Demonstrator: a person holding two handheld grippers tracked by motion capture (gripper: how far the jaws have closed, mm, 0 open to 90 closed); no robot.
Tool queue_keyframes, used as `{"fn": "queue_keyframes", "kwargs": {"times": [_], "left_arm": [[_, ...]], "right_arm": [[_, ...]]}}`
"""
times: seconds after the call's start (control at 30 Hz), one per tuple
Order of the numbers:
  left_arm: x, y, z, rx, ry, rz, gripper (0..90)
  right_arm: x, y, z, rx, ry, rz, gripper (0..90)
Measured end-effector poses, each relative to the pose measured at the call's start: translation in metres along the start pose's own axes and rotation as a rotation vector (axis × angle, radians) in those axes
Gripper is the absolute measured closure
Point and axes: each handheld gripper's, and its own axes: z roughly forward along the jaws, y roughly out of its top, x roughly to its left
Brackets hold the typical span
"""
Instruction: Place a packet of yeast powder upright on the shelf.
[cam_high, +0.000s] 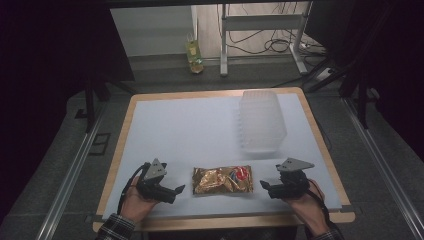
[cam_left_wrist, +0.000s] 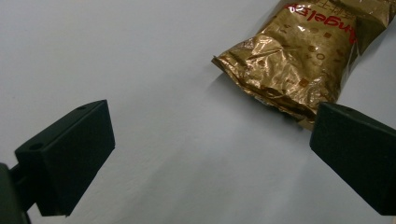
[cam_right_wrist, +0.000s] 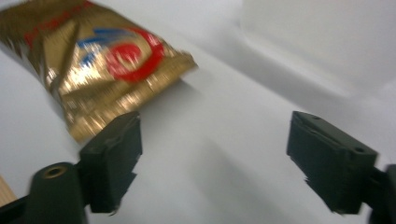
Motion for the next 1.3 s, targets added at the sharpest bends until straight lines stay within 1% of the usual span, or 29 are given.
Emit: {"fn": "queue_keyframes", "kwargs": {"times": [0.07,0.13,0.23,0.37,0.5,0.67,0.73,0.87,1.03,1.1,1.3], "left_arm": [[0.000,0.000,0.002,0.004,-0.004,-0.011,2.3],[0.001,-0.001,0.003,0.010,-0.003,-0.014,3.1],[0.002,-0.002,0.003,0.002,0.002,-0.014,4.8],[0.002,-0.002,0.004,-0.004,0.001,-0.014,6.7],[0.003,-0.003,0.004,0.004,-0.004,-0.011,8.3],[0.003,-0.003,0.003,0.005,-0.007,-0.012,12.6],[0.003,-0.003,0.002,0.006,-0.019,-0.014,16.3],[0.002,-0.001,0.001,-0.006,-0.032,-0.017,23.6],[-0.002,0.003,-0.002,-0.029,-0.051,-0.004,32.2],[-0.004,0.004,-0.002,-0.034,-0.055,0.010,35.5],[-0.009,0.009,-0.001,-0.053,-0.072,0.023,45.8]], "right_arm": [[-0.007,-0.004,0.000,0.014,0.012,0.011,11.9],[-0.010,-0.005,0.001,0.004,0.030,0.017,9.9],[-0.009,-0.005,0.003,-0.004,0.051,0.012,7.3],[-0.007,-0.006,0.009,0.017,0.061,-0.020,4.6],[-0.008,-0.007,0.010,0.013,0.078,-0.009,4.1],[-0.008,-0.007,0.010,0.010,0.080,-0.007,4.1],[-0.008,-0.007,0.010,0.009,0.076,-0.015,4.1],[-0.007,-0.007,0.011,-0.009,0.075,-0.006,4.1],[-0.006,-0.007,0.011,-0.006,0.072,-0.010,4.1],[-0.005,-0.007,0.011,-0.001,0.071,-0.013,4.2],[-0.005,-0.006,0.012,-0.001,0.066,-0.016,4.4]]}}
